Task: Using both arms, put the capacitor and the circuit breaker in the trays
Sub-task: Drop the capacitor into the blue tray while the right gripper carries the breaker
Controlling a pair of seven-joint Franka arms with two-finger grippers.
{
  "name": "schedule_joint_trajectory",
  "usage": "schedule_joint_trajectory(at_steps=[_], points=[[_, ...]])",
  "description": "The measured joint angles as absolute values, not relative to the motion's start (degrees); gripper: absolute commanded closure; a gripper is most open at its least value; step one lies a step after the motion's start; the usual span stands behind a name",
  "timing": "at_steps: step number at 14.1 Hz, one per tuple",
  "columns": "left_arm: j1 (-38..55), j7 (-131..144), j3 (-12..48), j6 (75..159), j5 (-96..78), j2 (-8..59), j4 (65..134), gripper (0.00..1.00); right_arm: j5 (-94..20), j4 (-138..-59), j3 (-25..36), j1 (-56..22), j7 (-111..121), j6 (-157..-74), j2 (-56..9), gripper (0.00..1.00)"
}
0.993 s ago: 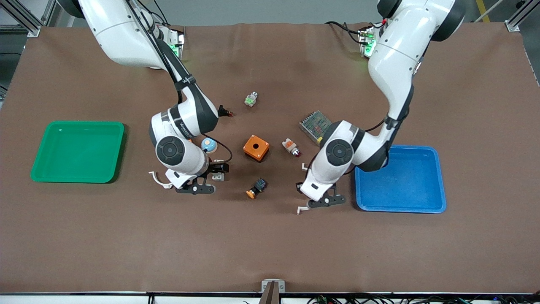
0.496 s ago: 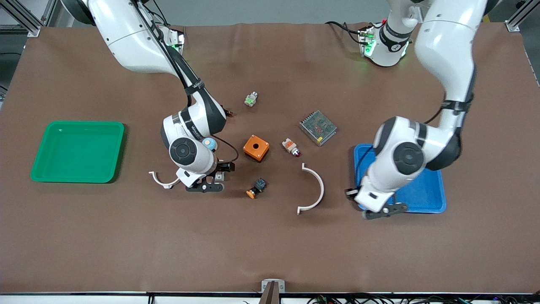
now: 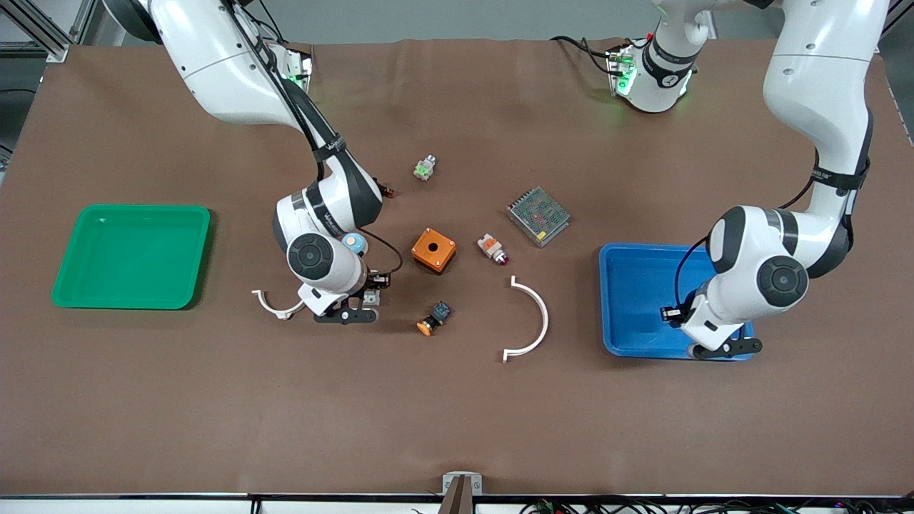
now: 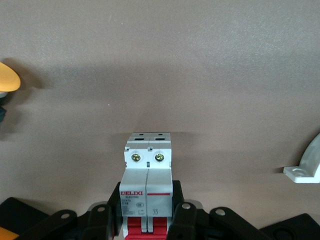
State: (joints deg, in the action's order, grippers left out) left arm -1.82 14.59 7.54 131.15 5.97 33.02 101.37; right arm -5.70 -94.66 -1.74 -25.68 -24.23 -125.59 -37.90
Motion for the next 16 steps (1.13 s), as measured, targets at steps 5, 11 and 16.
schedule_joint_trajectory(at_steps=[5, 11, 16], points=[[-4.32, 13.31, 7.98, 139.30, 5.98, 32.12, 110.01, 0.97, -5.70, -94.09, -1.70, -25.68, -24.23, -122.05, -37.50, 0.79], [-4.25, 13.31, 8.32, 142.05, 5.99, 29.03, 115.37, 0.00, -5.49, -86.24, 1.36, -20.18, -21.04, -92.55, -24.04, 0.79], [-4.26, 13.31, 8.38, 144.12, 5.99, 27.88, 114.80, 0.00, -1.31, -80.80, 2.20, -1.05, -3.26, -80.18, -19.42, 0.77]])
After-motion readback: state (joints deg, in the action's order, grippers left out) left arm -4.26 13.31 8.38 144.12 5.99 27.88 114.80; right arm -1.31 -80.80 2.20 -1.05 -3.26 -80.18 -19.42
